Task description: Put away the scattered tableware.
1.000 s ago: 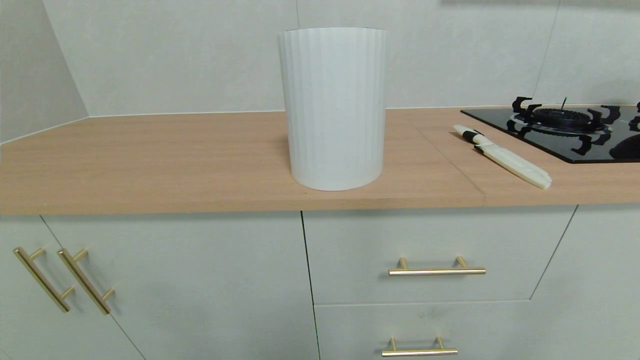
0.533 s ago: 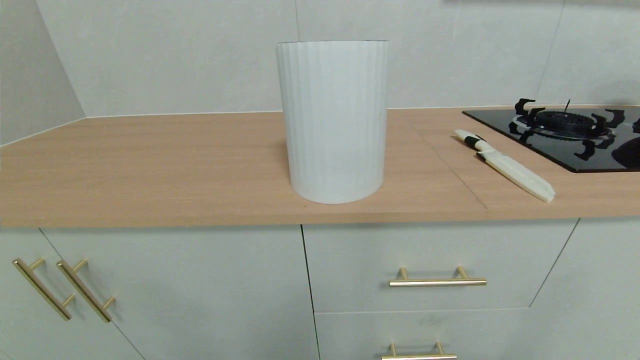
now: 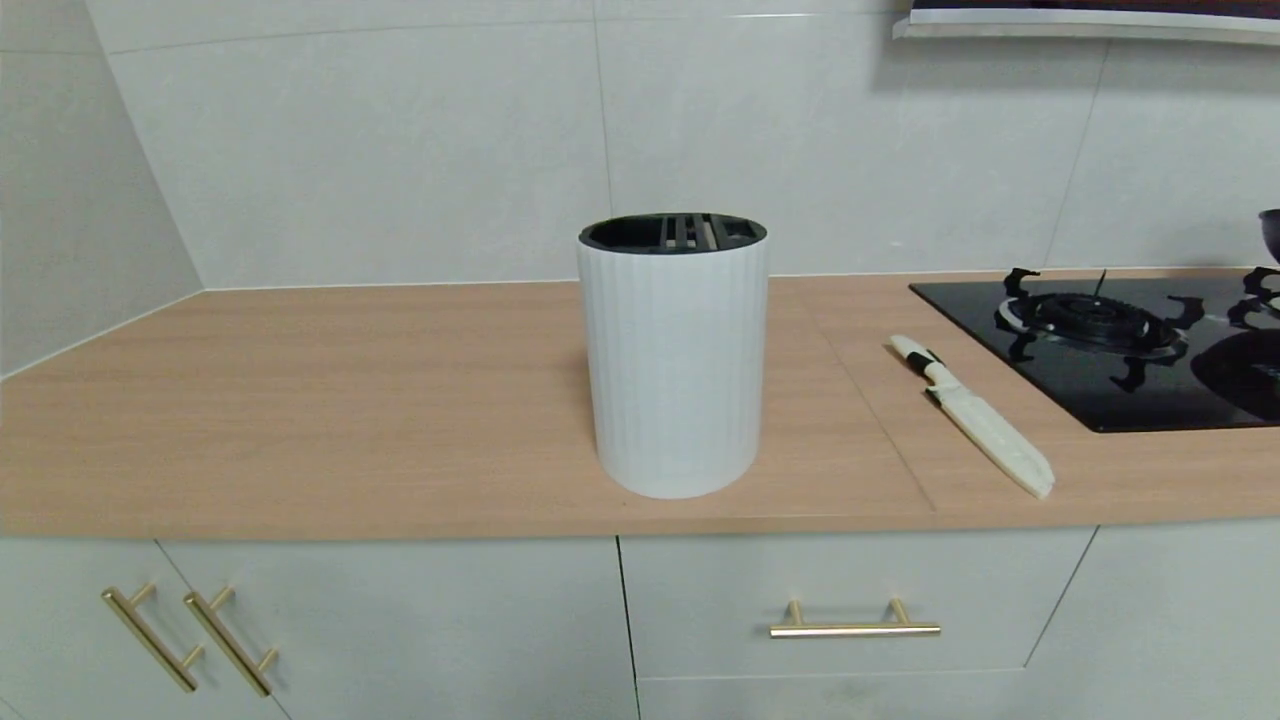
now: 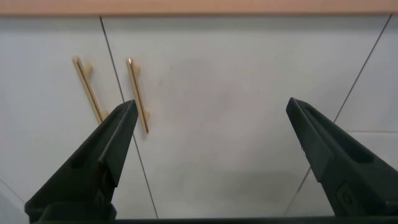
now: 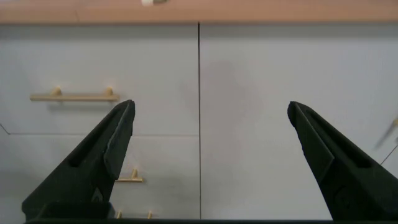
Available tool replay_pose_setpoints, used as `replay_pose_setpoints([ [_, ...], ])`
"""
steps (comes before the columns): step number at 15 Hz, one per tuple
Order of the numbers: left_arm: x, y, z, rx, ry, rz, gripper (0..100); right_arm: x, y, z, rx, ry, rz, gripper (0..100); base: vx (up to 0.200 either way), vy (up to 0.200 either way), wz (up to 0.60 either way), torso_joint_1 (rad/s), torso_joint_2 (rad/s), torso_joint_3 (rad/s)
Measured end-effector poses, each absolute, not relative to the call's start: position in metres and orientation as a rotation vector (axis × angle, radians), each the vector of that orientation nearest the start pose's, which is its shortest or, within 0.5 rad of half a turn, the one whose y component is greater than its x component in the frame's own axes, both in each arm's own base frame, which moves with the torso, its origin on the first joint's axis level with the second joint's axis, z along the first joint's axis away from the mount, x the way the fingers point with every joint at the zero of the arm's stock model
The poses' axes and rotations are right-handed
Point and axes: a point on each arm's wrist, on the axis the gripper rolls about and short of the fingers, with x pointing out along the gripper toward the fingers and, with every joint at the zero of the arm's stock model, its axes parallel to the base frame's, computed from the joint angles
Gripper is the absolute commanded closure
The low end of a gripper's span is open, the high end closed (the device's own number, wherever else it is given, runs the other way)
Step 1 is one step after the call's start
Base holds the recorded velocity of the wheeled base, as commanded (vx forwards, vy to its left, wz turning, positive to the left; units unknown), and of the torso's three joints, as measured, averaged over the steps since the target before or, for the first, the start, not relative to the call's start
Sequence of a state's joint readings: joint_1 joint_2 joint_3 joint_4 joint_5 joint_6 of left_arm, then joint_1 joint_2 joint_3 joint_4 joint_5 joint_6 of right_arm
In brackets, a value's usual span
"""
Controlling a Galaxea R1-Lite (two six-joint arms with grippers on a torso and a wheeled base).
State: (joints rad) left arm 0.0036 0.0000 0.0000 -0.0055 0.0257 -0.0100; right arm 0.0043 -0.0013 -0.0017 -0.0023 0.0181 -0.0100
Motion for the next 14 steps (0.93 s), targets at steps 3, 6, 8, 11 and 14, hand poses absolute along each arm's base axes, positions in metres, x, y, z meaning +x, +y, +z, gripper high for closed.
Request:
replay_pose_setpoints([
  [3,-0.0228,0.0005,0.0760,-0.010,-0.006,0.029,0,-0.0230,0.0003,0.0762,-0.010,-0.005,0.022,0,0.000,0.000,0.00,0.196,-0.48,-0.287],
  [6,-0.0228,0.0005,0.0760,-0.010,-0.005,0.028,0,-0.0230,0.0003,0.0762,-0.010,-0.006,0.022,0,0.000,0.000,0.00,0.208,-0.49,-0.279],
  [8,-0.0228,0.0005,0.0760,-0.010,-0.005,0.029,0,-0.0230,0.0003,0.0762,-0.010,-0.005,0.022,0,0.000,0.000,0.00,0.220,-0.51,-0.288],
  [11,-0.0228,0.0005,0.0761,-0.010,-0.006,0.029,0,-0.0230,0.0003,0.0762,-0.010,-0.006,0.022,0,0.000,0.000,0.00,0.233,-0.53,-0.294],
  [14,-0.0228,0.0005,0.0760,-0.010,-0.005,0.028,0,-0.0230,0.0003,0.0762,-0.010,-0.005,0.022,0,0.000,0.000,0.00,0.248,-0.53,-0.294],
])
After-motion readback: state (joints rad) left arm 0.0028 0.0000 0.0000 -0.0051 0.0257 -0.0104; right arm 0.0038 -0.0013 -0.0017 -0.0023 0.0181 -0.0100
